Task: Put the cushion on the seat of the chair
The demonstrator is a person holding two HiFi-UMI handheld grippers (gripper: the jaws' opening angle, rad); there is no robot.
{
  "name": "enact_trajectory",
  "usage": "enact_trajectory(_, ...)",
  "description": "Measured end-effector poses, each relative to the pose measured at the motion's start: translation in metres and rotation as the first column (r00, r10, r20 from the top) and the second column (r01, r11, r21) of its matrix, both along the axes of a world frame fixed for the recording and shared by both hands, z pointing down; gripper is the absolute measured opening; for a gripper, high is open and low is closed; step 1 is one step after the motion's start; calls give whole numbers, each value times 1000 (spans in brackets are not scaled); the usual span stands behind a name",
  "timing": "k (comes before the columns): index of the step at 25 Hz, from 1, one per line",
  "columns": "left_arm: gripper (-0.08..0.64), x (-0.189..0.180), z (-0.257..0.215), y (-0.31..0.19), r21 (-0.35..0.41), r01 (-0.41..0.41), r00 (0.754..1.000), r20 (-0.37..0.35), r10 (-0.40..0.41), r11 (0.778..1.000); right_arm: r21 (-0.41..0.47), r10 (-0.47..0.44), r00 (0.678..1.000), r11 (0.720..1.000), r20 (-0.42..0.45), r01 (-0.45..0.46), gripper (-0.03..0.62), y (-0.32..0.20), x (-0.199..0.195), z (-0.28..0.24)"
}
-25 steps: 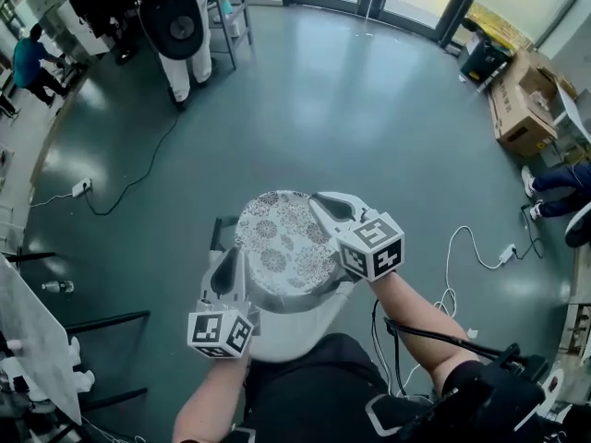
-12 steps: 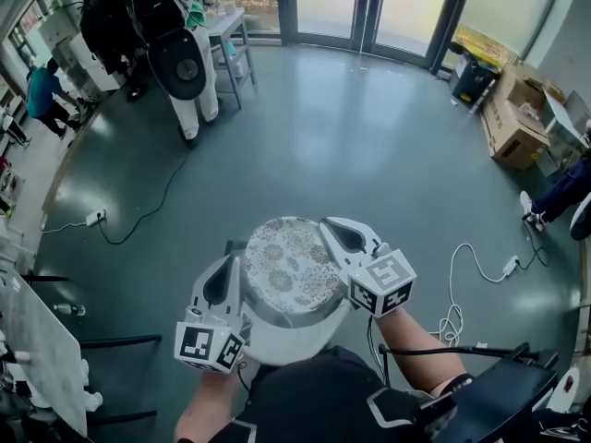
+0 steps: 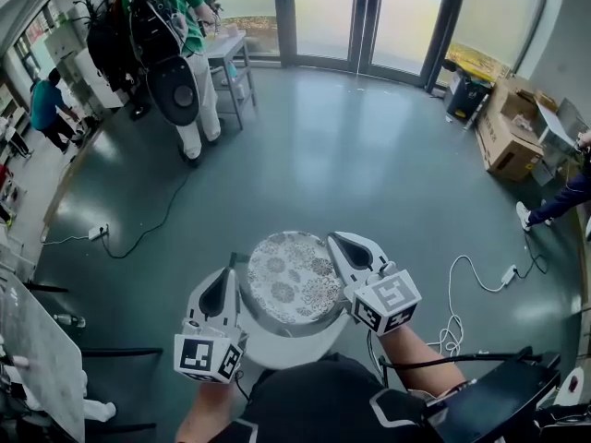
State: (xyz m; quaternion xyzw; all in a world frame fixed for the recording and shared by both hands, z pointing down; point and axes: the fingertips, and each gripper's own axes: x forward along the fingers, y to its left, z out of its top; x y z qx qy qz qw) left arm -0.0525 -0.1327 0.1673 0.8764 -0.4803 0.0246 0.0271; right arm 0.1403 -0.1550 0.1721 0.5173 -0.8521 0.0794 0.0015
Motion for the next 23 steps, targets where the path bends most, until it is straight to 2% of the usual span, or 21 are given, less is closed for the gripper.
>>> enact_trajectory(7, 9, -5, -9, 5, 8, 31, 999, -8, -31, 999, 39, 19, 1000, 999, -12, -19, 9, 2, 3, -15)
enact_trajectory(13, 9, -14, -16, 10, 43, 64, 997, -57, -61, 997, 67, 34, 999, 997, 2, -34, 9, 7, 5, -19)
enact_trajectory(23, 9, -7, -17, 2, 23, 52, 997, -59, -50, 998, 62, 47, 999, 997, 11, -47, 9, 0, 13, -21)
